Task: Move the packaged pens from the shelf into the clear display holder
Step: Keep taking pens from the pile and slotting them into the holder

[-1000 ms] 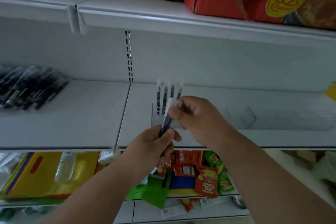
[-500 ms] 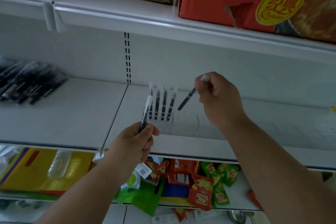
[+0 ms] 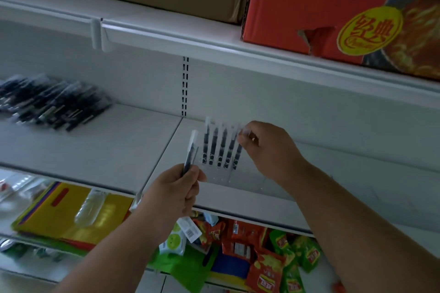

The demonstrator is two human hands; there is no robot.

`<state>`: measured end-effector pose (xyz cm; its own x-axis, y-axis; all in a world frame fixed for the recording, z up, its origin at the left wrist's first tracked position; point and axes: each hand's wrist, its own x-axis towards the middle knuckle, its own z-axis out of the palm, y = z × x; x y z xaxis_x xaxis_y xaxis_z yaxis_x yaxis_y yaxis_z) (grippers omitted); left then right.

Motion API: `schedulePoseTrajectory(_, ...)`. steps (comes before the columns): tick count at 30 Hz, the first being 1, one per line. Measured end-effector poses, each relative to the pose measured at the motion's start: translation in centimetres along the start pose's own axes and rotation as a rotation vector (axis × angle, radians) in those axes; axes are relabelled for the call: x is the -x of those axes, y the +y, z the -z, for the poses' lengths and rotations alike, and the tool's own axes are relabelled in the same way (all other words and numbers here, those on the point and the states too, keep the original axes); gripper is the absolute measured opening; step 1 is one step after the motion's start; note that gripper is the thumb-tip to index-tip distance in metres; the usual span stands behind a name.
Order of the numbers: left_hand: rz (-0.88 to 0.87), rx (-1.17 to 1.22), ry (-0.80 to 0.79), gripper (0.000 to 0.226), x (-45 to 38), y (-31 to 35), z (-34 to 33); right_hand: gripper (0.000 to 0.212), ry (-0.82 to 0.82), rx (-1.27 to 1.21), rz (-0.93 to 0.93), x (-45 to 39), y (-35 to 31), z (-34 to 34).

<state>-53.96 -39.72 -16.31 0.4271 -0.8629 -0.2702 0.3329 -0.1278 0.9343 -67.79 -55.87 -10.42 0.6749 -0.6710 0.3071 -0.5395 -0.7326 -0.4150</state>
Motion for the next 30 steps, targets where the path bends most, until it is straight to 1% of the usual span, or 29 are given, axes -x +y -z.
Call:
schedulePoseTrajectory(4,-0.003,-0.02,-0.014,0.025,0.2,0.1,0.1,0.015,0.007,-0.017,-0.09,0.0,0.1,-0.7)
schedulePoseTrajectory(6,-0.003,-0.047,-0.025,0.025,0.2,0.2,0.2,0.016,0.036,-0.017,-0.141,0.5,0.1,-0.7)
schedulePoseTrajectory(8,-0.011,-0.065,-0.038,0.025,0.3,0.4,0.3,0.021,0.144,-0.036,-0.178,1.6,-0.3,-0.7)
schedulePoseTrajectory(10,-0.022,-0.119,-0.053,0.025,0.3,0.5,0.1,0.017,0.267,-0.087,-0.151,3.0,-1.5,-0.6)
schedulePoseTrajectory(11,-0.028,-0.152,-0.063,0.025,0.2,0.4,0.0,0.015,0.288,-0.119,-0.136,3.6,-2.3,-0.5)
schedulePoseTrajectory(13,-0.063,-0.235,-0.101,0.026,-0.1,0.0,-0.4,0.015,0.249,-0.207,-0.138,4.5,-3.8,-0.3)
schedulePoseTrajectory(16,-0.121,-0.404,-0.189,0.03,-0.4,-0.4,-1.3,0.02,0.103,-0.356,-0.208,5.0,-4.9,-0.3)
schedulePoseTrajectory(17,-0.12,-0.42,-0.211,0.03,-0.3,-0.7,-1.7,0.022,0.074,-0.401,-0.239,5.4,-5.0,-0.3)
schedulePoseTrajectory(19,-0.16,-0.457,-0.259,0.028,0.2,-0.5,-2.6,0.024,0.069,-0.536,-0.297,5.9,-4.8,0.1)
schedulePoseTrajectory(20,-0.199,-0.513,-0.262,0.026,0.4,-0.2,-2.9,0.023,0.081,-0.591,-0.324,6.0,-4.8,0.4)
schedulePoseTrajectory(22,-0.346,-0.659,-0.203,0.022,0.5,0.4,-2.9,0.021,0.164,-0.685,-0.359,5.8,-4.5,1.1)
schedulePoseTrajectory(24,-0.508,-0.764,-0.099,0.015,0.4,0.7,-2.5,0.02,0.314,-0.795,-0.381,5.2,-3.8,1.9)
schedulePoseTrajectory(25,-0.557,-0.796,-0.034,0.008,0.3,0.8,-2.1,0.019,0.394,-0.809,-0.384,4.8,-3.4,2.5)
schedulePoseTrajectory(26,-0.595,-0.833,0.031,0.006,0.2,0.8,-1.8,0.017,0.453,-0.768,-0.377,4.6,-2.9,2.9)
schedulePoseTrajectory(27,-0.648,-0.884,0.083,0.013,-0.1,0.7,-1.5,0.015,0.49,-0.686,-0.359,4.3,-2.4,3.1)
schedulePoseTrajectory(28,-0.709,-0.96,0.11,0.02,-0.6,0.4,-1.3,0.013,0.509,-0.592,-0.335,4.1,-1.8,3.2)
schedulePoseTrajectory(30,-0.805,-1.139,0.132,0.031,-1.6,-0.2,-1.3,0.008,0.495,-0.459,-0.283,3.6,-1.1,3.1)
